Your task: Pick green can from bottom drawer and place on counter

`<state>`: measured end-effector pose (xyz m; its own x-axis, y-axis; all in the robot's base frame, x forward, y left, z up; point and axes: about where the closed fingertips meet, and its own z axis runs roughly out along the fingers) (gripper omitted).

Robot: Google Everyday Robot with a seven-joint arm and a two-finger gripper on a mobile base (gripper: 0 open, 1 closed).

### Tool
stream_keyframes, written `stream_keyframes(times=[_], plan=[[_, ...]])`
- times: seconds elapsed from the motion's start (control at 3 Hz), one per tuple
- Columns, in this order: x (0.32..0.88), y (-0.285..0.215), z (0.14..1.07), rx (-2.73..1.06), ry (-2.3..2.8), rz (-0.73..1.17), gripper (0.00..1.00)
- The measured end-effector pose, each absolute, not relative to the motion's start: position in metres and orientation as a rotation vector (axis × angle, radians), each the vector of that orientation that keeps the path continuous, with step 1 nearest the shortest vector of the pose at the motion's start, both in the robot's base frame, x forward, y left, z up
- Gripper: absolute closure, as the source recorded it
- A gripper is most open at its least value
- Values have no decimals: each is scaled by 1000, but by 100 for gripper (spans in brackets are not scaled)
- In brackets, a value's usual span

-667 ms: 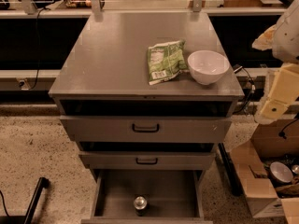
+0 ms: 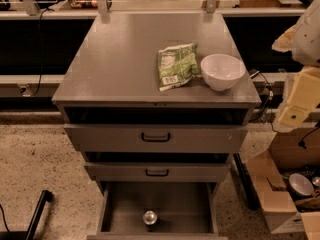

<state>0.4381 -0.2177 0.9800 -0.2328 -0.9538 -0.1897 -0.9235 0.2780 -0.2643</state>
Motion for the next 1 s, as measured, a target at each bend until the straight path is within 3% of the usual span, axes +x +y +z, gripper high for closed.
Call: stream_keyframes(times=[0.67, 1.0], plan=[[395, -176, 904, -1650, 2139, 95, 0], [379, -178, 878, -1559, 2141, 163, 0]])
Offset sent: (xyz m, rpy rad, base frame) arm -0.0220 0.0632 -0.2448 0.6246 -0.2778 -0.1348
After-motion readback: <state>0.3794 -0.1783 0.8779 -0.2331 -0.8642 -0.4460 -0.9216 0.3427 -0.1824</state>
